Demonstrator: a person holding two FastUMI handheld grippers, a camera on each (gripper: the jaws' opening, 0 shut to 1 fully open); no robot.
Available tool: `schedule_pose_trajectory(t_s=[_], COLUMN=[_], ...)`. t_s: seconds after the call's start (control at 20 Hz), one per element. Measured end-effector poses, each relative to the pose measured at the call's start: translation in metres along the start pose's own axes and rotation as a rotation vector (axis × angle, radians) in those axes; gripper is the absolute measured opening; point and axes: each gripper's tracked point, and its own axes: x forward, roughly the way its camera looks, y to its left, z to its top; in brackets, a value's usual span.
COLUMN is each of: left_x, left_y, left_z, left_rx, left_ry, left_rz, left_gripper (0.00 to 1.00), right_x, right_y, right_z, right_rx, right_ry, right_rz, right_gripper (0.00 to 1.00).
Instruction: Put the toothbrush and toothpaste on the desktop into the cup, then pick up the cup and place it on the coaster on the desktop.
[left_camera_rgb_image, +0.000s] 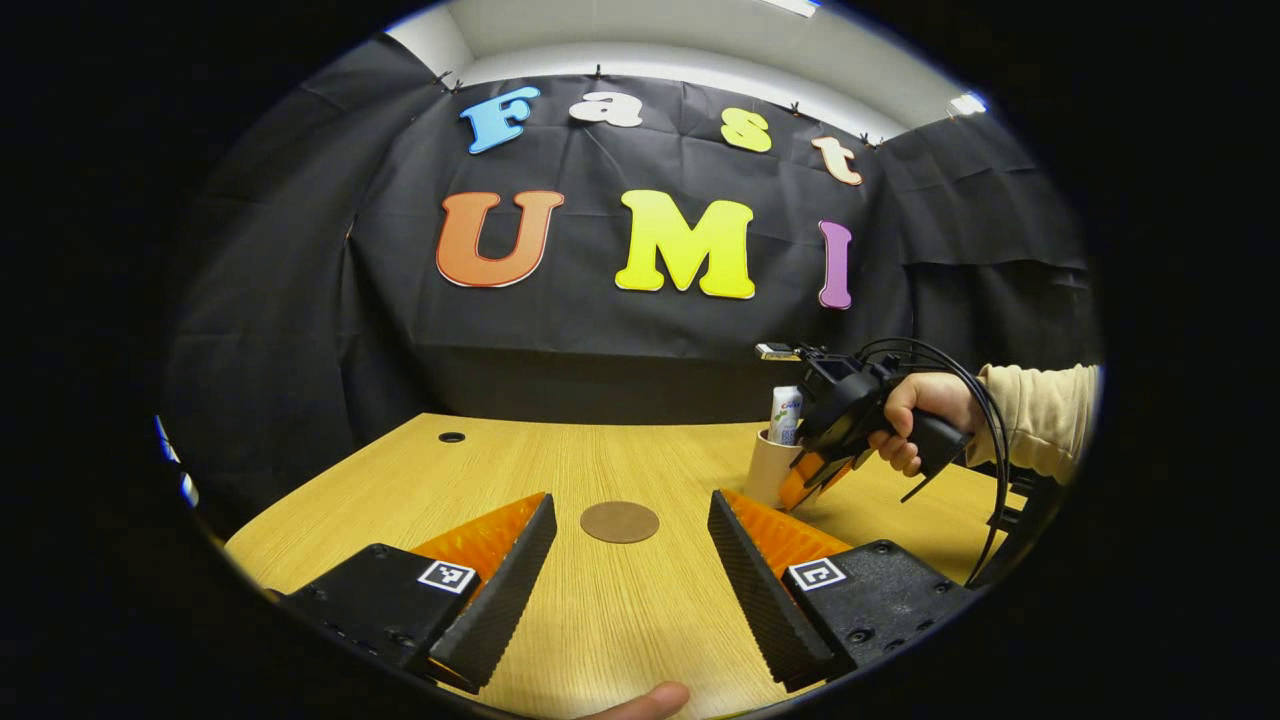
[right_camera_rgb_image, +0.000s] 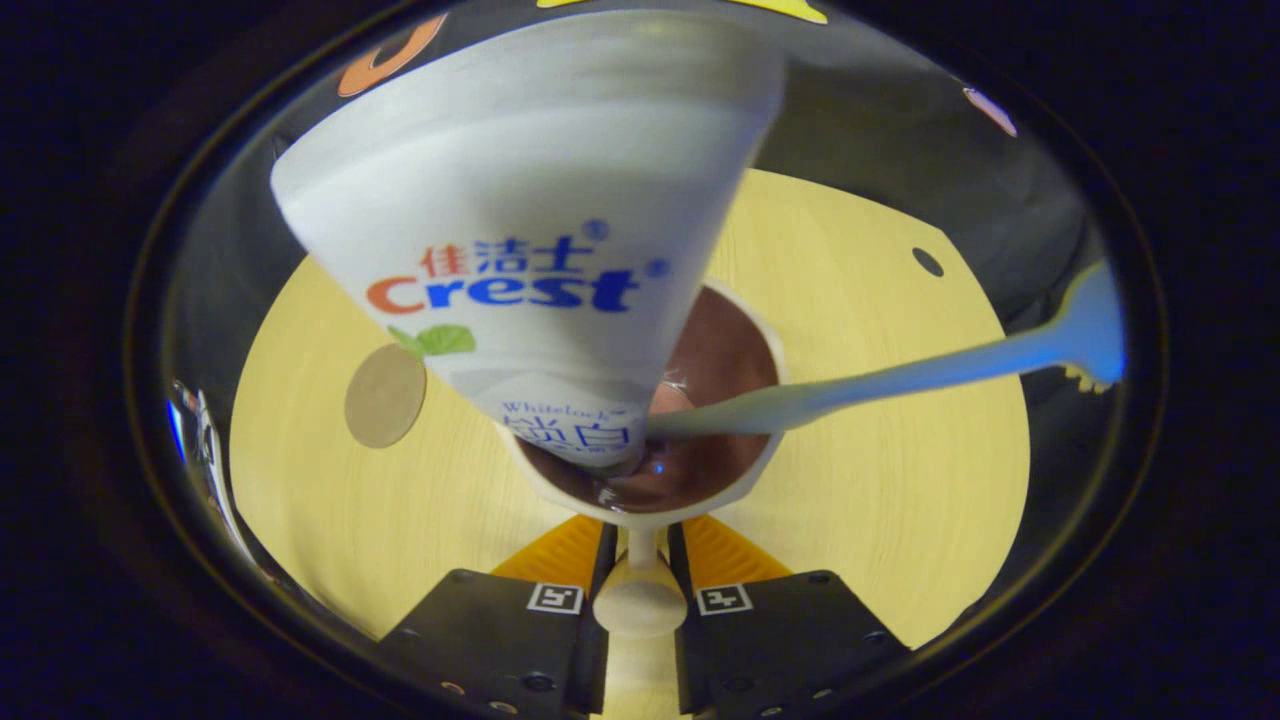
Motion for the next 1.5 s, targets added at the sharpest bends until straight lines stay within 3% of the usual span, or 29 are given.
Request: schedule_pose_trajectory(t_s=[0.2, 0.45, 0.7, 0.9, 1.0, 1.2, 1.5], left_x=[-0.010, -0.027, -0.043, -0.047, -0.050, -0.052, -0.045], left_y=[-0.001, 0.005, 0.034, 0.053, 0.063, 0.073, 0.061], left_z=[0.001, 0.000, -0.006, -0.019, -0.021, -0.021, -0.025], left_rx=[-0.004, 0.021, 0.063, 0.022, 0.007, -0.006, -0.024], left_ry=[-0.014, -0.024, -0.034, -0.007, -0.001, 0.001, 0.020], left_rz=[-0.011, -0.007, 0.064, 0.097, 0.117, 0.141, 0.119], left_gripper=[0.97, 0.98, 0.98, 0.98, 0.98, 0.98, 0.98], right_x=[-0.012, -0.019, -0.001, 0.002, -0.010, 0.002, 0.003], right_y=[0.018, 0.072, 0.135, 0.175, 0.183, 0.179, 0.171], right_z=[0.007, 0.011, 0.008, 0.013, 0.019, 0.013, 0.008], right_rx=[-0.016, -0.118, -0.210, -0.266, -0.289, -0.283, -0.270], right_ry=[-0.035, -0.046, -0.019, -0.015, -0.048, 0.002, 0.011], right_rz=[0.030, 0.040, 0.066, 0.093, 0.088, 0.094, 0.122], right_gripper=[0.24, 0.25, 0.26, 0.25, 0.24, 0.25, 0.24])
